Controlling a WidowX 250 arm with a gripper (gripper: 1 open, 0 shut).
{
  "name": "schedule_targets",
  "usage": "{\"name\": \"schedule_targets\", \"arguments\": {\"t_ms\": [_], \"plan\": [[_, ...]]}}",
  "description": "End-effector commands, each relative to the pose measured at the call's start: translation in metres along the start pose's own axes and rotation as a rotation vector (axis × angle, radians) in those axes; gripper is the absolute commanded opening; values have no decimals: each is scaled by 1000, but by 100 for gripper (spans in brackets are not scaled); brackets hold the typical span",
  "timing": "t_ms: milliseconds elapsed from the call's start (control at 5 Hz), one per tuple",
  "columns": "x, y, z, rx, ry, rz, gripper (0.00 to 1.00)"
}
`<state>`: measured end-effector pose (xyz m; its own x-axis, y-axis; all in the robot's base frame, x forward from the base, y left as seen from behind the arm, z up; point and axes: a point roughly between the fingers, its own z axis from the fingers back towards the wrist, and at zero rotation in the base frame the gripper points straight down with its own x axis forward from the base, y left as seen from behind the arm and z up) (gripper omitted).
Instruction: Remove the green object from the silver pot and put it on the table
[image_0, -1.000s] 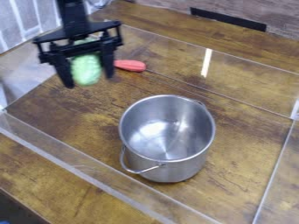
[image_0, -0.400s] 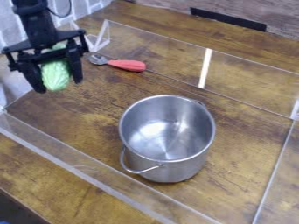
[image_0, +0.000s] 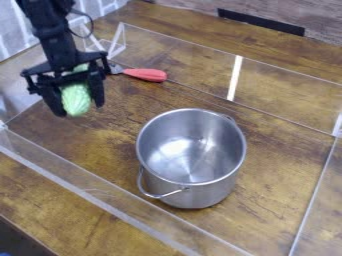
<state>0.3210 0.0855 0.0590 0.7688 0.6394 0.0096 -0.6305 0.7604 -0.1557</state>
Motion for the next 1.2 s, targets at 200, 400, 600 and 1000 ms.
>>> {"name": "schedule_targets", "arguments": {"t_ms": [200, 400, 600, 1000], "plan": [[25, -23, 12, -41, -58, -120, 100], [23, -13, 7, -35, -48, -136, 100], [25, -18, 25, -51, -72, -71, 100], [29, -25, 59, -94, -114, 28, 100]]}}
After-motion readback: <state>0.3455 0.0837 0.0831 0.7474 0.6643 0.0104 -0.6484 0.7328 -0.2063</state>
